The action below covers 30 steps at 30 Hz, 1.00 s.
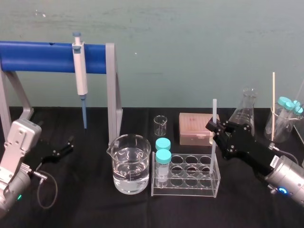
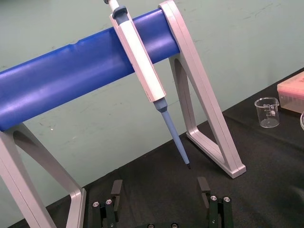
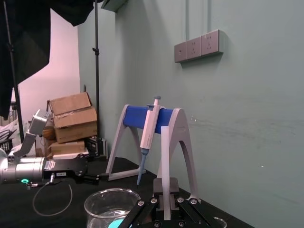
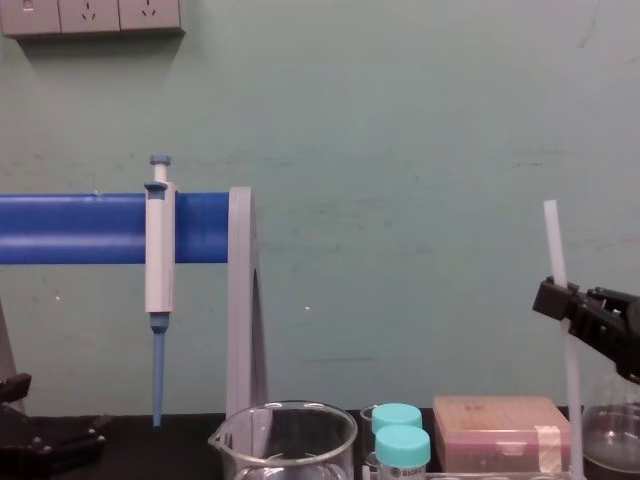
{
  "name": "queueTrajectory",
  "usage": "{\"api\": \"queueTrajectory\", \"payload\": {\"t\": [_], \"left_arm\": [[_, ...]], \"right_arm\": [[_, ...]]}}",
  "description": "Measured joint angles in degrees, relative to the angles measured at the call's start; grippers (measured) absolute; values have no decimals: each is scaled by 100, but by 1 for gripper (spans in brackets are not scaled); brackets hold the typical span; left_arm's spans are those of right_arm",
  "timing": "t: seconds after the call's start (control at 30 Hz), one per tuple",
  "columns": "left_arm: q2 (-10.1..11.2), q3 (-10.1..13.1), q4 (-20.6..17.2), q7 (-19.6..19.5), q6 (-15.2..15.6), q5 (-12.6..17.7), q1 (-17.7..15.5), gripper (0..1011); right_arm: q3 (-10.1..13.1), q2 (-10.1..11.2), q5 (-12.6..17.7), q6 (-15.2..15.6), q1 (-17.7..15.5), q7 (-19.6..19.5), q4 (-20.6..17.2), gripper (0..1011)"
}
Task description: Pick up the stirring rod with one hand, then place it down.
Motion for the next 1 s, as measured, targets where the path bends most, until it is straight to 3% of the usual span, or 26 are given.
{"api": "queueTrajectory", "payload": {"t": [0.53,1.0], "left_arm": [[0,0,0,0,0,0,0,1000],[0,0,0,0,0,0,0,1000]], "right_arm": [[-255,-194,-279,-39,332,-22,585,67],[-337,-250,-418,57,389,-121,805,67]]}}
